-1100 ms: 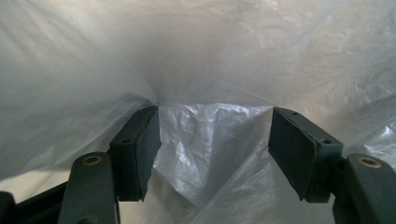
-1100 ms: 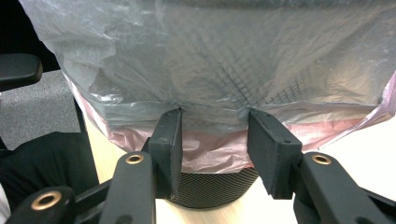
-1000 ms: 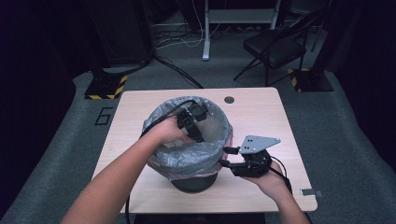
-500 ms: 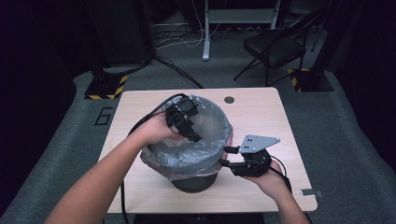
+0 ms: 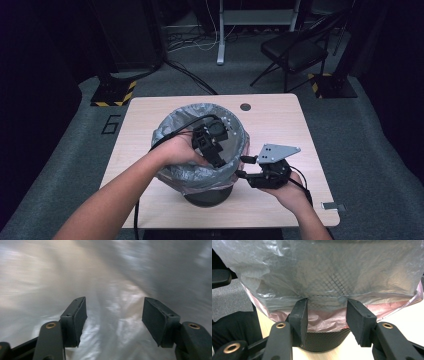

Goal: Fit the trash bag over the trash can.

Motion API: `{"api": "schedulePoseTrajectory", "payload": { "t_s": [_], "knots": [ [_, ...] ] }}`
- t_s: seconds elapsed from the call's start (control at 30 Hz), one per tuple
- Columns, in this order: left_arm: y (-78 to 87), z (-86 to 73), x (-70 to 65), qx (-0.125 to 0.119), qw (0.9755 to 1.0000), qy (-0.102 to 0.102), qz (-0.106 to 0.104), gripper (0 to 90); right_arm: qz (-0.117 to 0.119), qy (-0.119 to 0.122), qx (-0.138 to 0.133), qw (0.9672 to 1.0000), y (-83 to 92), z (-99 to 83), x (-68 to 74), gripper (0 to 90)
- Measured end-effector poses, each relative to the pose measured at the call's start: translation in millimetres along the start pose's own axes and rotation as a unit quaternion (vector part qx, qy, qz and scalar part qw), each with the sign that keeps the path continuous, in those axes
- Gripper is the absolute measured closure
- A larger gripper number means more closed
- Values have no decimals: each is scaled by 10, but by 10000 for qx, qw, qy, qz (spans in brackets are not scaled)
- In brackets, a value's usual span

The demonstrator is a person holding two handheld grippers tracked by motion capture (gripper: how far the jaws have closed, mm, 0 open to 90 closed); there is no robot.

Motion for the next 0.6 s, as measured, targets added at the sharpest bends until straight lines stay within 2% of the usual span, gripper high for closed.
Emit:
{"api": "schedulePoseTrajectory", "payload": {
  "t_s": [0.07, 0.13, 0.2, 0.23, 0.27, 0.33, 0.43, 0.5, 0.6],
  "knots": [
    [43, -13, 162, -78, 9994, 212, 256, 349, 1, -17, 10, 10000, 1, -2, -2, 504],
    [79, -53, 346, -125, 9974, 522, 477, 333, -1, -15, 12, 10000, 1, -3, -3, 504],
    [101, -117, 524, -139, 9944, 776, 700, 330, -5, 8, 3, 10000, 0, -2, -5, 505],
    [104, -161, 618, -151, 9920, 952, 816, 328, -9, -5, 10, 10000, 1, -6, -3, 505],
    [102, -203, 674, -124, 9908, 1034, 863, 328, -18, 0, 18, 10000, 1, -9, -6, 505],
    [88, -264, 745, -85, 9889, 1140, 946, 331, -28, -1, 18, 10000, 1, -11, -9, 504],
    [36, -350, 834, -3, 9839, 1413, 1098, 339, -59, 12, 32, 10000, -2, -21, -17, 504],
    [10, -375, 861, 72, 9817, 1520, 1150, 351, -85, 30, 44, 9999, -11, -33, -20, 504],
    [-21, -400, 885, 209, 9801, 1507, 1278, 364, -98, 36, 41, 9999, -19, -36, -20, 504]
  ]
}}
Point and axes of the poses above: each handheld gripper's, and its own axes: y roughly backward along the jaws, z roughly out of its top, x roughly to its left, the point moved 10 cm from there along -y, roughly forward along the jaws, and after that the axes turned 14 degrees about -y, right-handed, at the moved point
